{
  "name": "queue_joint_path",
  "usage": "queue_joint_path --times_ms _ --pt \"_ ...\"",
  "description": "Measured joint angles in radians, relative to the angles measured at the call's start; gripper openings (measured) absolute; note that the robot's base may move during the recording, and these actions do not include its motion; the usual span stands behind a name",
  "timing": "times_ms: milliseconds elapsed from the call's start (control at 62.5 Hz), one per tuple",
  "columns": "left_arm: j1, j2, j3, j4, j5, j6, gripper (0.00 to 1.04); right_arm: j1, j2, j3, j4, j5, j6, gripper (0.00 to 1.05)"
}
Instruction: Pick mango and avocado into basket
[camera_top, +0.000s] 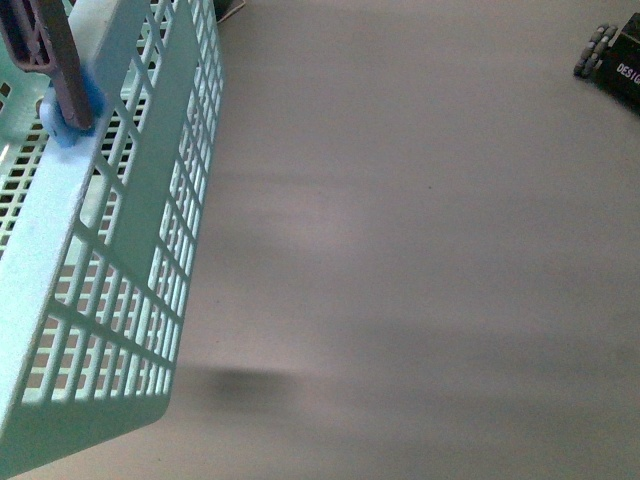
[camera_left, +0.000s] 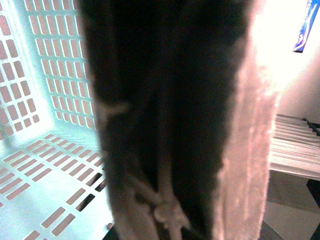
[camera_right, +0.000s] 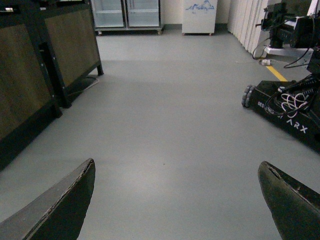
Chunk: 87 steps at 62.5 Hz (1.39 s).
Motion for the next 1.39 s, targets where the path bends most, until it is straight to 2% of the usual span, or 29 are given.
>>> queue_joint_path --times_ms 1392 --pt "0.000 0.000 0.000 0.000 0.000 0.000 0.15 0.000 0.000 0.000 0.000 0.000 0.000 0.96"
